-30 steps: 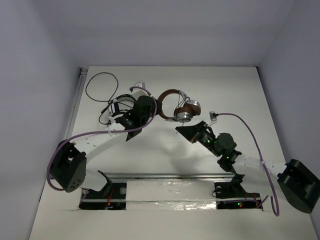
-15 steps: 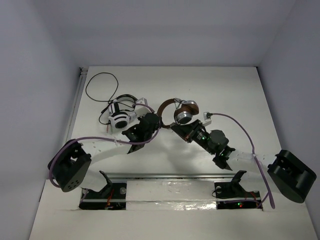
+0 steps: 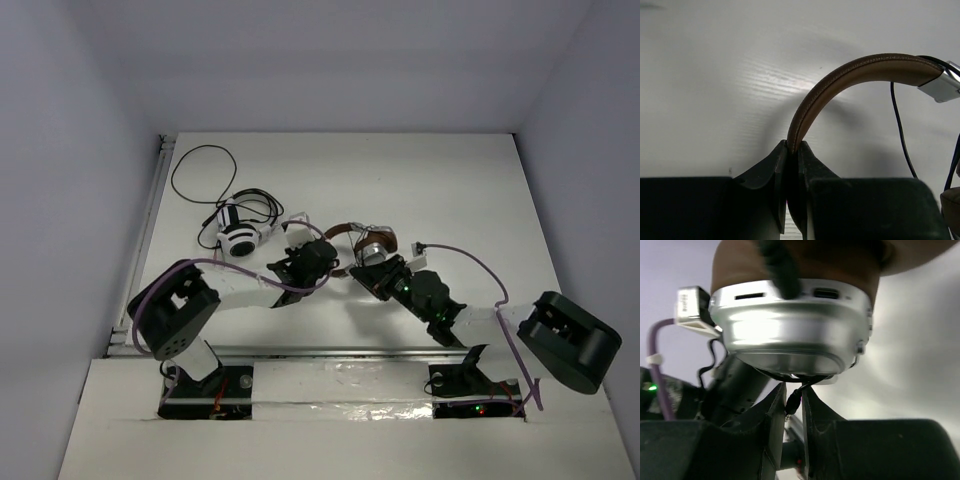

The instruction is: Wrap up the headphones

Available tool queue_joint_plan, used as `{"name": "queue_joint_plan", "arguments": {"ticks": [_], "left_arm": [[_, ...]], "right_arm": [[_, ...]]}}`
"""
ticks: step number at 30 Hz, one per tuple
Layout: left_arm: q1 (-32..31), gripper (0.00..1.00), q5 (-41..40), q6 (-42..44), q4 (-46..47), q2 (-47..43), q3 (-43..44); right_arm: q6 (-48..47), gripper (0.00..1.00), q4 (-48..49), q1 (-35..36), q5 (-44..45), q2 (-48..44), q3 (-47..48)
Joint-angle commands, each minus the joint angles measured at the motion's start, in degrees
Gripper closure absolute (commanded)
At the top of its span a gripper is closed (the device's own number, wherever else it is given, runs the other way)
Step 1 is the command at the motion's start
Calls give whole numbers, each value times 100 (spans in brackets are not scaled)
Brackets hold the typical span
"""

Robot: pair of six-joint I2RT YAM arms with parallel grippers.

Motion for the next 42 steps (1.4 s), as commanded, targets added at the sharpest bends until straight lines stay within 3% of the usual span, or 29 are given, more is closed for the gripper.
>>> {"name": "queue_joint_plan", "arguments": {"ticks": [1, 3, 5, 10, 14, 21, 28, 31, 32, 36, 38, 40, 42], "left_arm": [[-220, 100, -34, 233, -434, 195, 304], [-351, 100, -113, 225, -522, 309, 339], [-413, 100, -131, 234, -583, 371, 348], [-413, 100, -157, 251, -741, 503, 409], [-413, 100, -175, 251, -759, 556, 453], [-413, 100, -307, 427, -900, 696, 690], [-413, 100, -429, 488, -1040, 784, 805], [-361, 100, -535, 567, -1128, 775, 927], [-361, 100, -544, 637, -1146, 749, 954], [-361, 71, -649, 839, -1102, 495, 989], [-361, 63, -693, 910, -1085, 215, 972], [-361, 52, -764, 1007, -1093, -15, 972], [-361, 40, -842, 1068, -1120, -357, 963]], "right_arm": [[106, 75, 365, -5, 452, 245, -157], [142, 75, 531, -5, 452, 430, -324], [55, 67, 550, -5, 425, 370, -290], [-611, 50, -898, -5, 644, -464, 272], [-1219, 37, -2014, -5, 1338, -1256, 712], [-2229, 31, -3464, -5, 2077, -2197, 1459], [-2854, 36, -4257, -5, 2631, -2979, 1846], [-3161, 50, -4582, -5, 2833, -3330, 2004], [-3250, 66, -4652, -5, 2894, -3418, 2048], [-3663, 77, -5196, -5, 3061, -3875, 2294], [-3856, 78, -5469, -5, 3219, -4139, 2505], [-4031, 76, -5751, -5, 3316, -4393, 2637], [-4138, 66, -5979, -5, 3431, -4561, 2848]]}}
